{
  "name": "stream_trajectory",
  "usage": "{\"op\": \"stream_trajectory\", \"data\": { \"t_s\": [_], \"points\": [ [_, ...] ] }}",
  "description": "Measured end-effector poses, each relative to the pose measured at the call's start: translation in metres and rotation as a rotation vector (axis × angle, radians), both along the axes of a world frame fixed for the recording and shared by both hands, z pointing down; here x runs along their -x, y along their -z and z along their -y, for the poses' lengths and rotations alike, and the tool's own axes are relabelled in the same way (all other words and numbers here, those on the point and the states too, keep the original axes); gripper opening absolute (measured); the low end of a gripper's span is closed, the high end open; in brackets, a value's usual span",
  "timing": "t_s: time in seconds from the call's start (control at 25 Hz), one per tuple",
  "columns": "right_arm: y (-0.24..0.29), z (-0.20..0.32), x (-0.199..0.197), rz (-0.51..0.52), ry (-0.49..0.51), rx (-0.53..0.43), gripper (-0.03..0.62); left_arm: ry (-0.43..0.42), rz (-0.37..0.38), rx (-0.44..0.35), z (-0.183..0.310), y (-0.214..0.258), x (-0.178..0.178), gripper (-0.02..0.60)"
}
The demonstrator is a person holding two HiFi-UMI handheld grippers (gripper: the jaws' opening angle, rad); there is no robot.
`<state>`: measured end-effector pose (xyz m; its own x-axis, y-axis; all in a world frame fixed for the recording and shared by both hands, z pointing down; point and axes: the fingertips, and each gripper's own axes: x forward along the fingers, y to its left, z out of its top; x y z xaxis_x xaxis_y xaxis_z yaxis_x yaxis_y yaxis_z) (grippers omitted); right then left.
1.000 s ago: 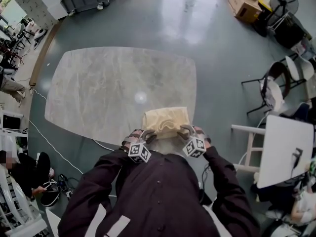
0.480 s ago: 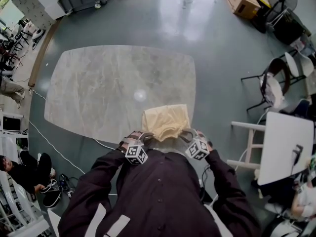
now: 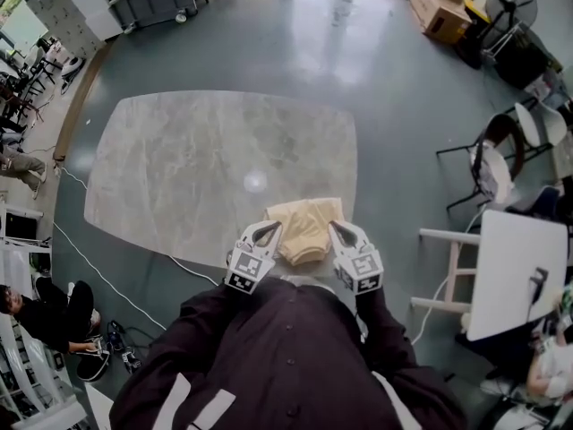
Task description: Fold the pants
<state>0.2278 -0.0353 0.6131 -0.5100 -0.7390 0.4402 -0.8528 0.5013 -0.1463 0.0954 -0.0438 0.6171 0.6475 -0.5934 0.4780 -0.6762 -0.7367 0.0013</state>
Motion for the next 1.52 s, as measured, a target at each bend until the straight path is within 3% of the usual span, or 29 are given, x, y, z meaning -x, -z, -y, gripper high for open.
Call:
{"op": "stream_trajectory", "data": {
  "t_s": [0.2,0.44,0.6,0.96,1.52],
  "points": [
    [0.051,0.025,0.024,0.096,-0.106,-0.053,0.003,0.114,-0.144,0.003,0.027,0.051,0.013,0.002],
    [0.116,0.043,0.048,0.154,-0.203,-0.165,0.003,0.173,-0.228,-0.047,0.045,0.105,0.03,0.002],
    [0.157,0.043,0.065,0.195,-0.245,-0.221,0.003,0.178,-0.243,-0.093,0.048,0.142,0.044,0.002],
    [0.217,0.043,0.093,0.111,-0.279,-0.338,0.003,0.182,-0.289,-0.171,0.055,0.209,0.07,0.002],
    [0.214,0.028,0.105,0.111,-0.304,-0.33,0.003,0.177,-0.306,-0.176,0.036,0.209,0.086,0.002]
  ]
}}
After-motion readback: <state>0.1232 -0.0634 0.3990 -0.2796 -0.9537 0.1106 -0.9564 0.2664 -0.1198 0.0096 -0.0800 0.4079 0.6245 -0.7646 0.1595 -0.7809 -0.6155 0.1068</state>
